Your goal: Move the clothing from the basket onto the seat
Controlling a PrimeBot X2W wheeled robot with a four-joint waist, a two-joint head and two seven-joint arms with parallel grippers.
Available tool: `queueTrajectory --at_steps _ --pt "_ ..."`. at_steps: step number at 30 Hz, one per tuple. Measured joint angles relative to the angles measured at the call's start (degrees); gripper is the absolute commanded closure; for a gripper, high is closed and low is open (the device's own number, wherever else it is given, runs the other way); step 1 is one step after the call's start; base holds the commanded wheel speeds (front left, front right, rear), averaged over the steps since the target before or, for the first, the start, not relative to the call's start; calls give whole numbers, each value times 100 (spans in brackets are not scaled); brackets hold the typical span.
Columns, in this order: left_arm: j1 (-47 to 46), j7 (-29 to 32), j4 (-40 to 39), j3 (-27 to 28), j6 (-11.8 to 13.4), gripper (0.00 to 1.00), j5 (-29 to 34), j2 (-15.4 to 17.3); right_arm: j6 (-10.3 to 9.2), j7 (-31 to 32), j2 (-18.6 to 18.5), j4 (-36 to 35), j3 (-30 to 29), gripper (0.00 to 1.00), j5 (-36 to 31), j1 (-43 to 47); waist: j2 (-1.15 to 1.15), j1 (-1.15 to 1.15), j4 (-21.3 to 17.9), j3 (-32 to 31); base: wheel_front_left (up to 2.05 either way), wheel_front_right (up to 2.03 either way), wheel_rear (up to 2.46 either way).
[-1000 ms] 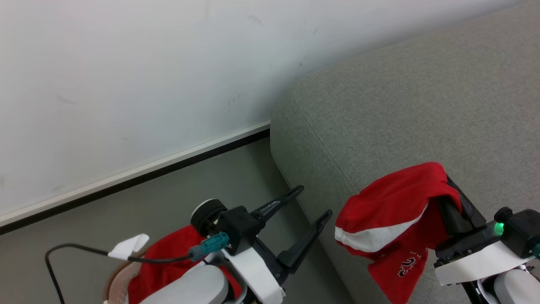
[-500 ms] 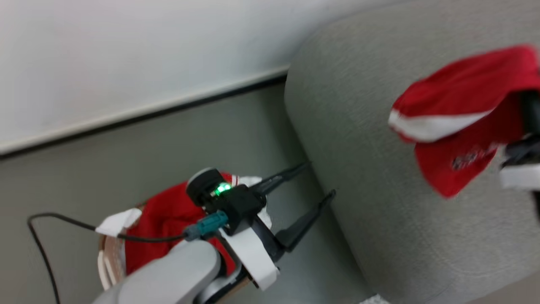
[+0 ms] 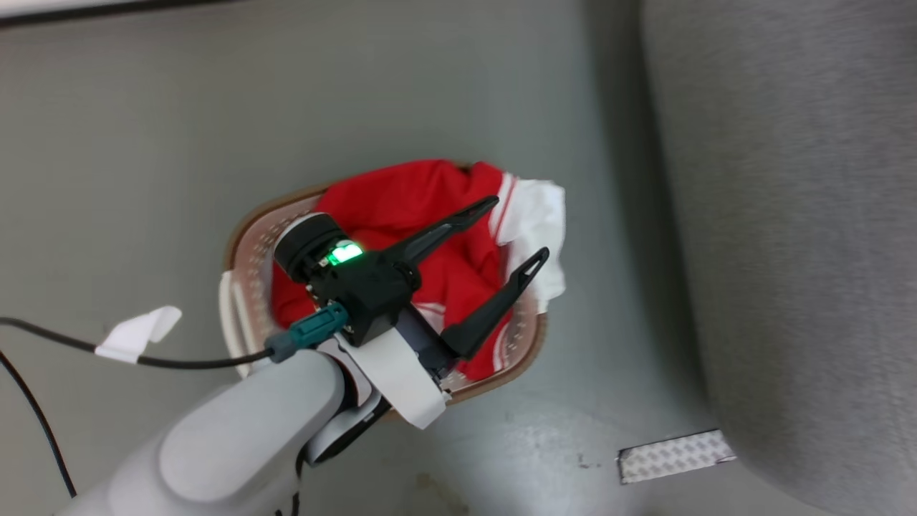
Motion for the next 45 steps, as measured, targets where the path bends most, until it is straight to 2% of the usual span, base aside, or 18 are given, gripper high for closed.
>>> queueTrajectory --at_steps 2,5,8,15,16,17,18,23,27,31,34,40,43,45 --pt "-30 -67 67 29 -35 0 -1 -24 0 188 -149 342 -363 100 -241 -193 0 0 297 243 0 0 0" --pt "-36 -129 166 66 -56 0 -2 -71 0 505 -237 711 -387 100 -465 -209 0 0 551 416 0 0 0" --pt "-36 -163 220 98 -60 0 -4 -83 0 746 -230 938 -269 100 -543 -156 0 0 675 495 0 0 0" --pt "13 -237 394 129 -101 0 -25 -149 0 2022 -185 1733 15 100 -517 236 0 -1 730 405 0 0 0" --pt "25 -252 411 135 -101 0 -31 -152 0 2140 -192 1767 82 67 -498 257 0 -1 719 369 0 0 0" --pt "36 -257 423 144 -101 0 -31 -155 0 2179 -190 1763 114 13 -467 273 0 -1 708 331 0 0 0" --pt "51 -263 437 151 -101 0 -35 -156 0 2196 -180 1761 136 0 -449 285 0 -2 696 291 0 0 0" --pt "176 -279 565 163 -98 0 -52 -202 0 2517 -100 1778 420 0 -336 435 0 -2 617 -2 0 0 0" --pt "409 -288 672 207 -46 0 -134 -257 0 3086 -94 1817 753 0 -149 654 0 -3 532 -383 0 0 0" --pt "740 -314 762 345 42 0 -202 -285 0 3368 -102 1479 1163 0 77 842 0 -3 437 -864 0 0 0" --pt "1019 -316 755 538 136 0 -286 -330 0 3322 -181 1084 1426 0 203 982 0 -3 371 -1272 0 0 0" --pt "1640 -321 705 1165 378 0 -394 -398 0 2705 -278 401 1820 0 410 1363 0 -4 303 -2149 0 0 0" --pt "1964 -321 692 1508 513 0 -391 -374 0 2349 -158 177 1857 0 557 1596 0 -5 310 -2583 0 0 0" --pt "2205 -321 673 1753 622 0 -391 -311 0 2165 108 58 1842 0 739 1764 0 -5 323 -2846 0 0 0"
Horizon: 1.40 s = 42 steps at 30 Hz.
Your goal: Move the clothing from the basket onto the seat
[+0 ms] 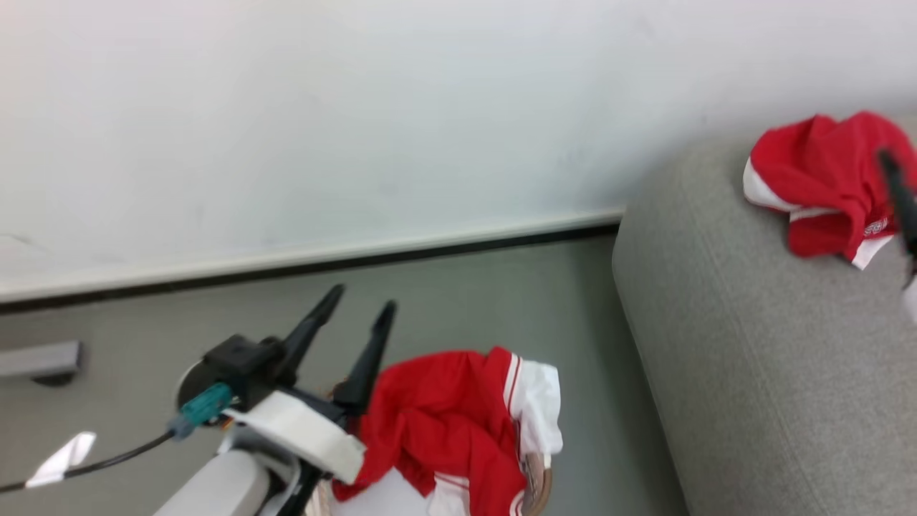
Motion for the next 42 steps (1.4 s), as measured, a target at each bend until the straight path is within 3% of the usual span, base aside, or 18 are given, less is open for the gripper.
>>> queueTrajectory --at_steps 5,9,14,18,21,31,42 --pt "595 -1 -130 660 234 0 42 67 0 -516 457 -327 3 0 -31 519 0 0 71 -512 0 0 0" --pt "1083 -1 -402 1370 463 0 176 -5 0 -1316 933 -583 -135 0 -333 1059 0 0 196 -667 0 0 0" --pt "1758 0 -647 2142 505 0 422 -266 0 -2162 1485 -621 -279 0 -665 1961 0 1 345 -732 0 0 0" --pt "2271 -1 -677 2655 336 0 725 -546 0 -2596 1976 -570 -281 0 -676 2515 0 1 375 -768 0 0 0" --pt "2557 0 -617 2929 148 0 1025 -821 0 -2780 2141 -497 -162 0 -888 2759 0 2 373 -778 0 0 0" --pt "2902 0 -341 3716 -508 0 1767 -1552 0 -2952 2477 -401 160 0 -1316 3158 0 3 428 -767 0 0 0" --pt "2832 0 -172 4141 -960 0 2217 -1915 0 -2953 2619 -377 89 0 -1405 3173 0 3 480 -772 0 0 0"
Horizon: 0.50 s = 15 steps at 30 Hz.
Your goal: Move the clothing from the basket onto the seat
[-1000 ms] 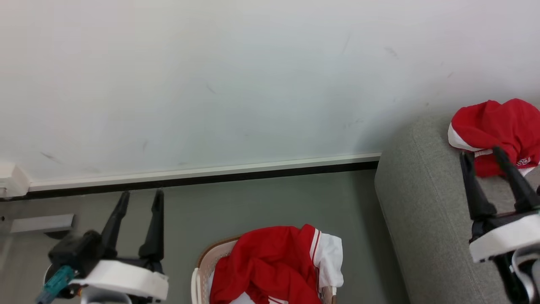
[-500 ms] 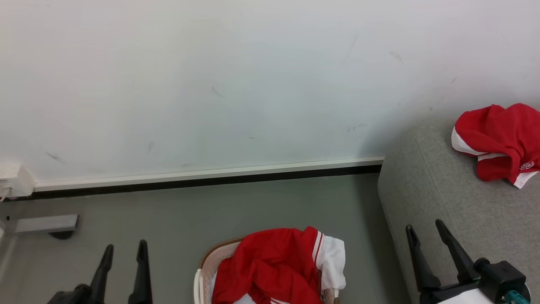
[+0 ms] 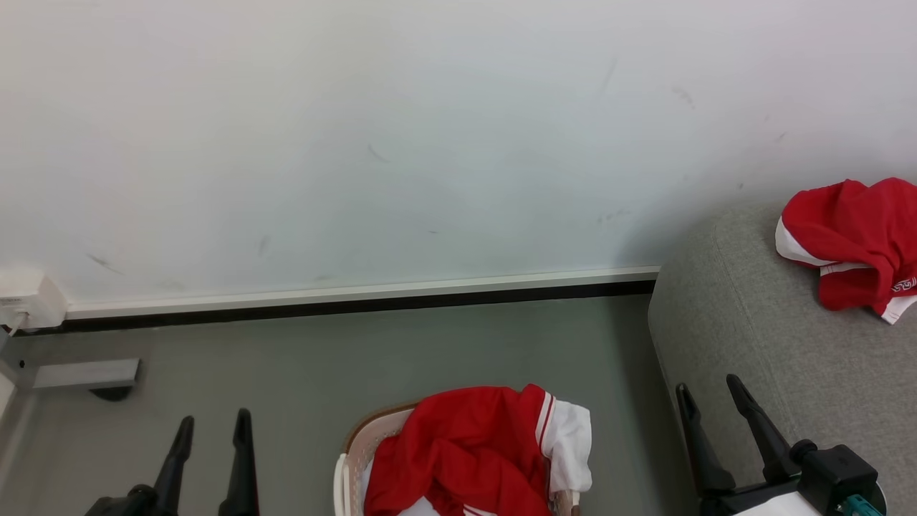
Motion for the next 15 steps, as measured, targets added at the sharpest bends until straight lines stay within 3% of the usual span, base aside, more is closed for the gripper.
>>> queueTrajectory --at_steps 15 --pt "-83 0 45 162 -188 0 222 -132 0 0 43 -127 -167 0 -66 -35 0 0 -150 96 0 0 0"
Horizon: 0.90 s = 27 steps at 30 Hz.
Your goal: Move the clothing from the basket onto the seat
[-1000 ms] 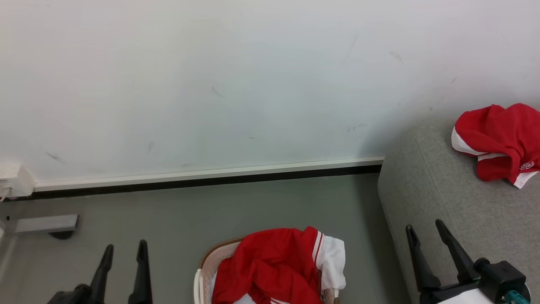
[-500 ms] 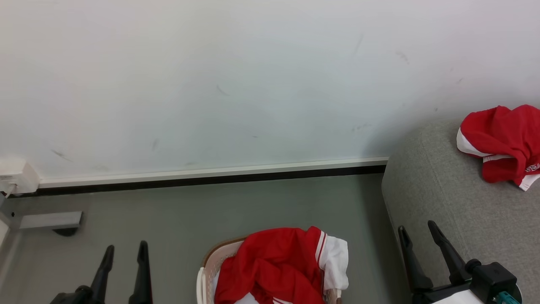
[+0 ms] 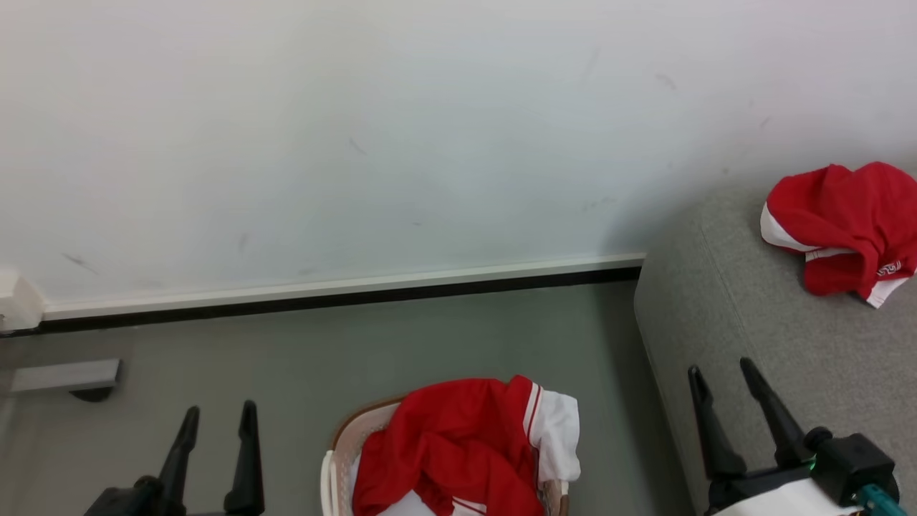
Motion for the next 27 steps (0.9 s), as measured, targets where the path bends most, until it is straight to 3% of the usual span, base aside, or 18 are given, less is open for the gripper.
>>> queueTrajectory --at_steps 10,27 --pt "-814 0 199 -443 -79 0 79 183 0 -11 -90 -268 -374 0 -199 -666 0 1 -350 808 0 0 0" --pt "-2512 9 2038 -2198 -89 0 -465 1402 0 -12 227 -984 -1039 0 -356 -1285 0 2 -925 2381 0 0 0"
